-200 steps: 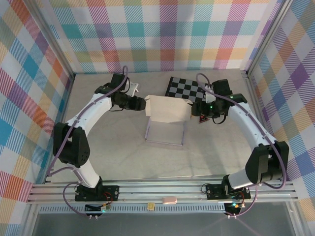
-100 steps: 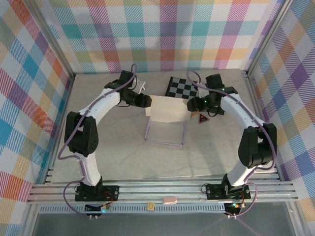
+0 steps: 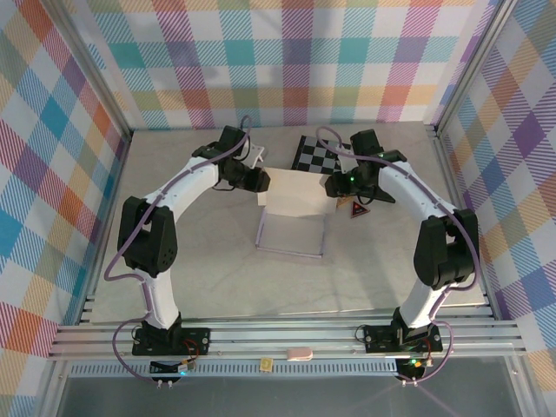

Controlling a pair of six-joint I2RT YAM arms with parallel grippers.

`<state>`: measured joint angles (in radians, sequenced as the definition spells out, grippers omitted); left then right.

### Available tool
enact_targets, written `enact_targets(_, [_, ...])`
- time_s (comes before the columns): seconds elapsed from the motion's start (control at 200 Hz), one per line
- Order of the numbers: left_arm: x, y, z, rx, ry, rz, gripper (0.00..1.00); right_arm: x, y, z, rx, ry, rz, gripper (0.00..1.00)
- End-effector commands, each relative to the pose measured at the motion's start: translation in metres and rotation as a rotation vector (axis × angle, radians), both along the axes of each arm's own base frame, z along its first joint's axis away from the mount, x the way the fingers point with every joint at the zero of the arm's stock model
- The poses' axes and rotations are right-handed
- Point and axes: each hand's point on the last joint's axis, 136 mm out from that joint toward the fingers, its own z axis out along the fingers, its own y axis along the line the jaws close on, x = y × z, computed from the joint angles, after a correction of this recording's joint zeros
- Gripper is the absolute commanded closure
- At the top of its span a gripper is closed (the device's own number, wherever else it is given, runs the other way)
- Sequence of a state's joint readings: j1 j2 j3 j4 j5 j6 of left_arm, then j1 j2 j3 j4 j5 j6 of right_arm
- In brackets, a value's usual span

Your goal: Fold the paper box

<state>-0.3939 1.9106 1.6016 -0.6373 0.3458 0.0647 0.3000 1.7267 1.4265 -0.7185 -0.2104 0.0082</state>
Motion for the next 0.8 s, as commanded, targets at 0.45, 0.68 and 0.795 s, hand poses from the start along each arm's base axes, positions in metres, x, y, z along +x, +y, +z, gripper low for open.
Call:
enact_targets(0.45, [-0.011, 0.001, 0.002, 0.077, -0.003, 0.005, 0.82, -0.009, 0.002, 0.007, -0.048, -0.017, 0.026, 0.79])
enact_targets(0.68, [-0.009, 0.004, 0.003, 0.095, 0.003, 0.077, 0.97, -0.006, 0.0, 0.008, -0.08, -0.022, -0.019, 0.84])
enact_targets(0.795, [-0.007, 0.003, 0.006, 0.089, -0.009, 0.133, 1.0, -0.005, 0.001, 0.009, -0.092, -0.016, -0.058, 0.92])
